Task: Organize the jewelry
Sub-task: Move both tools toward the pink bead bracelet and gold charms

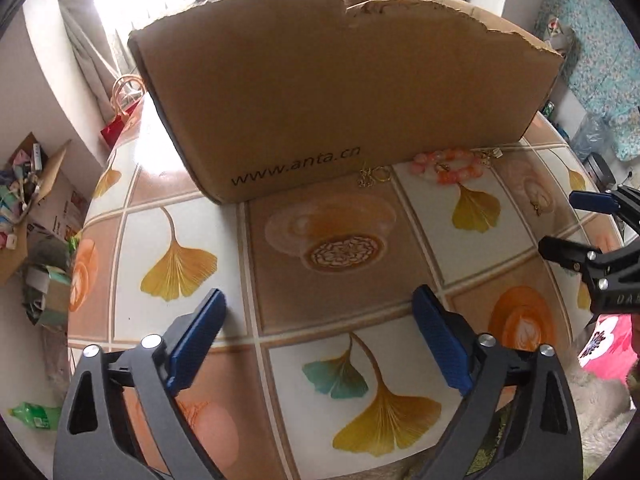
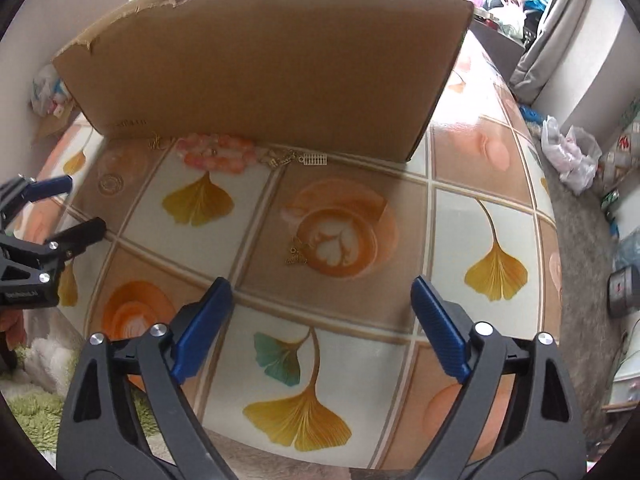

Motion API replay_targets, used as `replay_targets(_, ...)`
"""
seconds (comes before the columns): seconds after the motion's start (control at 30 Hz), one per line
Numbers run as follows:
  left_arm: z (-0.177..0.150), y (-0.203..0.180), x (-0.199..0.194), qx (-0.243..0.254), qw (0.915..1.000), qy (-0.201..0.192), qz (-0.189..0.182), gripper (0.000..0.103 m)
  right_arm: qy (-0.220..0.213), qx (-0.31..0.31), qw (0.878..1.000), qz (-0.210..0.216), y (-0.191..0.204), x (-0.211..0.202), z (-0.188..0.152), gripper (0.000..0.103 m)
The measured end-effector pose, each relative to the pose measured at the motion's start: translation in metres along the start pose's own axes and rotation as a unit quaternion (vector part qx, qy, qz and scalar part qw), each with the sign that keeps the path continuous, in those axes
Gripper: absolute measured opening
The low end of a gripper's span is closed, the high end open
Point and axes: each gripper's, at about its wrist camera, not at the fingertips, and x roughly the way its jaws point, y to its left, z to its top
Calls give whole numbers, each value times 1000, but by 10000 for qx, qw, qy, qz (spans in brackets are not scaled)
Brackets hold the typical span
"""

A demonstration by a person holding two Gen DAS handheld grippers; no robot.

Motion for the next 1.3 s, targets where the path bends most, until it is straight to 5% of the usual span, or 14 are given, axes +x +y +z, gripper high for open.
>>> replay_targets(0.73,1,8,1,125,9999,75,-80,97,78,204,9997,102,-21,4,3,96)
replay_targets(0.8,2,8,1,171,9997,122,-99,97,-165,251,9995,109,-21,-7,7,96)
replay_targets(1.07,19,18,-23,21,9970,-688,-351,95,-754,237,9930,879,-17,-30,19,95)
replay_targets(1.3,29,-7,-23,535,9927,-914,-570,73,-689,597,9872,1307,-23,-24,23,65)
